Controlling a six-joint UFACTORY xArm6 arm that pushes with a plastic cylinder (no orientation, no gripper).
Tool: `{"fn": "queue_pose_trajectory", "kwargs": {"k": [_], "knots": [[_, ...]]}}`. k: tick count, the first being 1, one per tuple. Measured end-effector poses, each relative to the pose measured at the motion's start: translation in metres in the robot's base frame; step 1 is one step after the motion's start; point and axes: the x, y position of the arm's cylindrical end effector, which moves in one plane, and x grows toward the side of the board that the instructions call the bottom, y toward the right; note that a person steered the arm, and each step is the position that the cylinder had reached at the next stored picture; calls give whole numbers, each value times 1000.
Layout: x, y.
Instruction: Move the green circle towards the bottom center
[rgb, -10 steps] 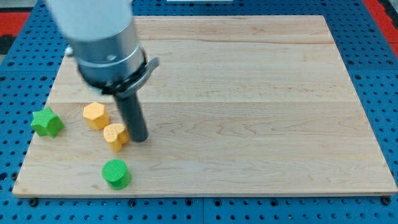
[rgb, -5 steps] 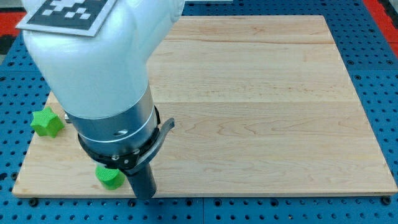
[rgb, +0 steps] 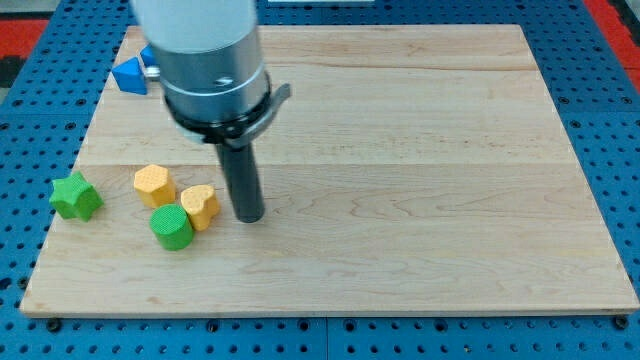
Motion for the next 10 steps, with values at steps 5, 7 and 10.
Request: {"fn": "queue_pose_trajectory", "kwargs": {"k": [5, 7, 10], "knots": [[5, -82], [-28, 12], [8, 25]]}}
